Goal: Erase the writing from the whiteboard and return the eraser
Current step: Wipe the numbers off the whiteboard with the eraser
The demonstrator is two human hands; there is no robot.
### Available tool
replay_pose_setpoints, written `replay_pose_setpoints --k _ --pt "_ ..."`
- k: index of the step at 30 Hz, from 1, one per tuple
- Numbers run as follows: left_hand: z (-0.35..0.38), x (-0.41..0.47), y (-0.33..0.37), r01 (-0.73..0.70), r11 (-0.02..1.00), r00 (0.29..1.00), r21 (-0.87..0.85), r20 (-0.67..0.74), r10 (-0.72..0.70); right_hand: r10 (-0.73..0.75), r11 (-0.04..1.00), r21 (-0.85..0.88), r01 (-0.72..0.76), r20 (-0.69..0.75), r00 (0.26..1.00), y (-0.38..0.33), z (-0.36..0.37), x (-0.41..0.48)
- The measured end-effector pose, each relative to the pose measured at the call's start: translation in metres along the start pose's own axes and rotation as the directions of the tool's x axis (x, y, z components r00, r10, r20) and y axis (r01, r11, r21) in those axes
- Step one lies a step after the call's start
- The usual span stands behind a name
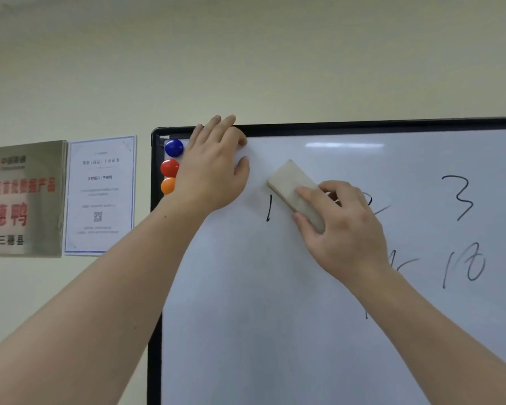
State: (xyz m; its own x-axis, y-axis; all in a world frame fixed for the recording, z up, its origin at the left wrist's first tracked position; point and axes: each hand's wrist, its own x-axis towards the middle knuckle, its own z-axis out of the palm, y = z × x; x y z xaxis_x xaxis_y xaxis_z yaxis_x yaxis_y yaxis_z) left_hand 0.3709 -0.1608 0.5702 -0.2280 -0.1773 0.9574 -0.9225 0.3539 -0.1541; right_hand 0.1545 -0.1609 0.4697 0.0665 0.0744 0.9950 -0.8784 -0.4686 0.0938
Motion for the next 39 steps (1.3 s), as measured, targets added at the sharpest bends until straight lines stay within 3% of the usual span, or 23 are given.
replay_pose_setpoints --k 7,9,12,14,17,20,23,27,30,34,36,39 --pt "0.002 0.001 0.0 -0.052 0.998 0.997 0.037 -0.061 0.054 -0.275 0.961 0.024 0.274 0.099 0.956 -0.001 0.002 -0.024" --pt "0.003 0.001 0.0 -0.053 0.998 0.996 0.034 -0.071 0.055 -0.224 0.974 0.0 0.225 0.056 0.973 0.012 -0.002 -0.009" --pt "0.005 0.001 0.002 -0.048 0.999 0.994 0.015 -0.1 0.049 0.002 1.0 -0.011 -0.002 -0.022 1.0 0.027 -0.008 0.021" --pt "0.007 0.001 0.003 -0.044 0.999 0.991 0.002 -0.123 0.044 0.069 0.998 -0.007 -0.07 -0.047 0.996 0.024 -0.006 0.027" --pt "0.01 0.0 0.002 -0.043 0.999 0.99 -0.004 -0.137 0.042 -0.078 0.997 -0.001 0.078 -0.034 0.996 0.004 0.006 0.007" --pt "0.011 0.0 0.001 -0.046 0.999 0.989 0.006 -0.142 0.046 -0.289 0.957 0.06 0.285 0.077 0.954 -0.006 0.01 -0.022" --pt "0.012 0.0 0.006 -0.018 0.999 0.989 0.027 -0.145 0.021 -0.347 0.937 0.066 0.342 0.1 0.932 0.012 0.0 -0.027" --pt "0.018 0.002 0.017 0.037 0.998 0.988 0.048 -0.152 -0.029 -0.235 0.971 -0.038 0.235 0.016 0.972 0.055 -0.02 -0.011" --pt "0.024 0.011 0.032 0.004 0.999 0.993 0.039 -0.119 0.0 -0.056 0.995 -0.087 0.05 -0.068 0.996 0.085 -0.035 0.004" --pt "0.038 0.024 0.062 -0.045 0.999 0.997 0.022 -0.067 0.046 0.177 0.981 -0.055 -0.185 -0.128 0.976 0.101 -0.041 0.014" --pt "0.044 0.027 0.073 -0.06 0.998 0.995 0.019 -0.084 0.061 0.115 0.992 -0.042 -0.121 -0.114 0.987 0.092 -0.035 0.005" --pt "0.049 0.028 0.081 -0.048 0.998 0.987 0.029 -0.15 0.052 -0.155 0.988 0.002 0.155 0.01 0.988 0.079 -0.031 -0.023"
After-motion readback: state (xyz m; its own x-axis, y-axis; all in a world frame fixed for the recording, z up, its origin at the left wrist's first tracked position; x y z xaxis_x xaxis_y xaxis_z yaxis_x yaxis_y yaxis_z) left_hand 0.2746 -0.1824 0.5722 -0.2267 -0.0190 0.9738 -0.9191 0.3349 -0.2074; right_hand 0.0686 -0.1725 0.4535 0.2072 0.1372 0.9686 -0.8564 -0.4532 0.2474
